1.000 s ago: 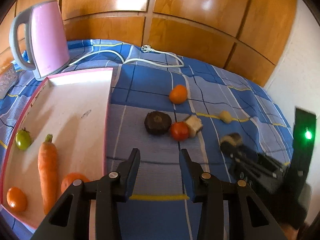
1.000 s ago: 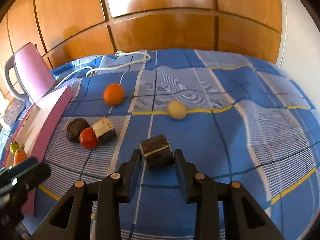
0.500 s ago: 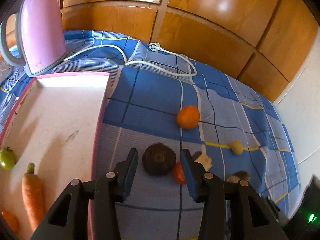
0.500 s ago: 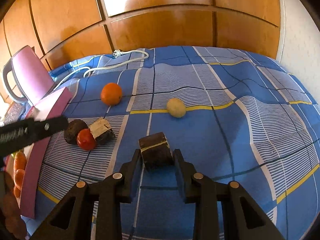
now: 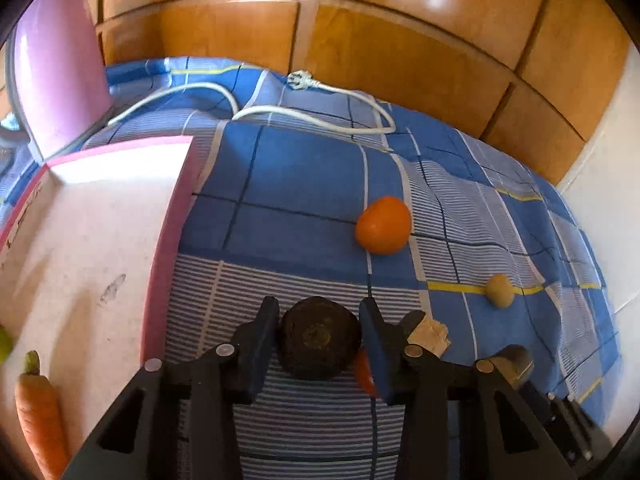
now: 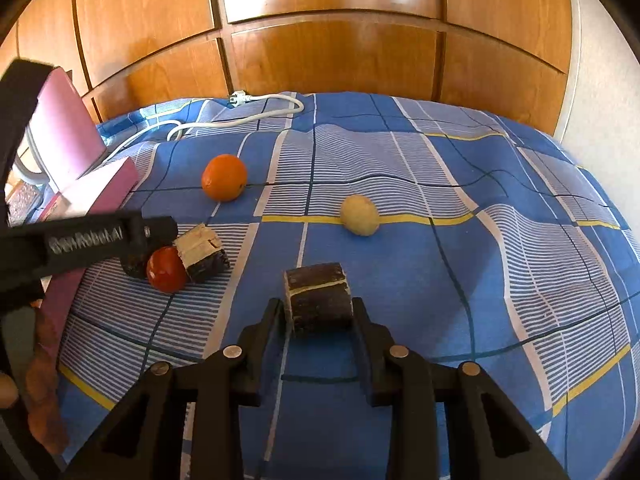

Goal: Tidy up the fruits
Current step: 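Grasp the dark brown cube with the right tool while the left tool grasps the dark round piece, then lift the dark round piece with the left tool while the right tool lifts the cube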

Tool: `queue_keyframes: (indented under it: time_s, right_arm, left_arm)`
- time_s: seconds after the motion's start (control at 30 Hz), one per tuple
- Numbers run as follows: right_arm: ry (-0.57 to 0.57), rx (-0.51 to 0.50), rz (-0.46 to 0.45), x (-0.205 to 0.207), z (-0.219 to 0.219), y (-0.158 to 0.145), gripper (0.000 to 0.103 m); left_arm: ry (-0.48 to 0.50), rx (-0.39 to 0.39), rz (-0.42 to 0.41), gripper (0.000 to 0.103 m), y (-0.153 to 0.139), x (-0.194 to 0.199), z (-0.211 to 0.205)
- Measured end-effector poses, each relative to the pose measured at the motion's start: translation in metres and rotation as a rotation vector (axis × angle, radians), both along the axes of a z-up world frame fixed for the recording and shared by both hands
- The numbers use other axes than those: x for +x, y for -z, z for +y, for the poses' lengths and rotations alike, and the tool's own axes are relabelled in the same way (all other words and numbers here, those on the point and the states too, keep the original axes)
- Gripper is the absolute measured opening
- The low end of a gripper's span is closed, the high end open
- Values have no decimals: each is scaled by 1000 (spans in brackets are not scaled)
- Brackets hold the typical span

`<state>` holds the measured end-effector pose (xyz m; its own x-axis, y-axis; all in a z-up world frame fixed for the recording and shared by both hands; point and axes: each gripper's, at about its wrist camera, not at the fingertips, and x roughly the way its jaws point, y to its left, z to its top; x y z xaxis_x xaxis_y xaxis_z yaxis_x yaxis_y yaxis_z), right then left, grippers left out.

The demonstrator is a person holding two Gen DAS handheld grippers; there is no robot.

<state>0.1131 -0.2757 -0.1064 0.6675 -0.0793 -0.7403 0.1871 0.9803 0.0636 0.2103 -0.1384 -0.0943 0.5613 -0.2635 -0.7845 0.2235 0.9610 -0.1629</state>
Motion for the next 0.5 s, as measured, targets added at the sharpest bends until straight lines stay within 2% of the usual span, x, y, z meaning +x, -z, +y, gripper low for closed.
queue_keyframes:
  time_s: [0.1, 0.23, 0.43, 0.5]
  right_arm:
    - [2, 25, -3, 0, -3, 0, 33]
    - [9, 64, -6, 1, -8, 1, 34]
    - [23, 127, -27, -2, -15, 2, 34]
    - [29, 154, -36, -2, -18, 2, 34]
  left_arm:
    - [13, 31, -24, 41, -2, -7, -2]
    - [-9, 35, -48, 41, -7, -26, 5]
    - [28, 109, -123, 41, -4, -76, -4]
    - [49, 141, -176, 41, -1, -92, -10]
